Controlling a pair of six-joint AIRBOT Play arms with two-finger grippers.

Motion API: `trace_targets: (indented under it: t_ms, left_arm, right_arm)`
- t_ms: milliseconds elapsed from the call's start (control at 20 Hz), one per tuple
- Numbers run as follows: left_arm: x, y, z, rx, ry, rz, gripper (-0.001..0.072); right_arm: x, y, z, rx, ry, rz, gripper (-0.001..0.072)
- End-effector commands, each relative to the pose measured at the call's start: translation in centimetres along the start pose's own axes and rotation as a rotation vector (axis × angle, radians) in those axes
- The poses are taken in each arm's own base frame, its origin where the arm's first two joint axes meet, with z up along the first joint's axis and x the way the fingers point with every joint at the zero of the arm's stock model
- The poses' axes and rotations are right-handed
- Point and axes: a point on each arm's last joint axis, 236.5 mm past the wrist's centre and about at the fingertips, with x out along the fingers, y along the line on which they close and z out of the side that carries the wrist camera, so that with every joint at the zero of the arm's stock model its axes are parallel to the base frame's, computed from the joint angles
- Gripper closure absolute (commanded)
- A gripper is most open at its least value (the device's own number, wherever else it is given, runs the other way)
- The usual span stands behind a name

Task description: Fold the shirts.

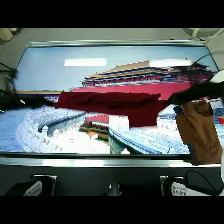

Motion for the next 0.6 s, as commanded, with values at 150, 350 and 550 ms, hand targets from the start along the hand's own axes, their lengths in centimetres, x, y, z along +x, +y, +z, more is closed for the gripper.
trace_targets:
  t_ms: [150,350,550]
  left_arm:
    - [-36.4,-11.9,14.8,0.292,-0.956,0.155,0.0683]
    - [-40.1,-15.0,11.9,0.301,-1.027,0.105,0.0683]
    - [-39.6,-14.7,12.0,0.300,-1.010,0.112,0.0683]
  right_arm:
    - [-40.6,13.3,9.8,-0.394,-0.941,-0.810,0.0693]
    - [-44.2,18.4,5.6,-0.421,-1.008,-0.853,0.0693]
    - [-42.8,17.9,5.3,-0.402,-0.958,-0.821,0.0693]
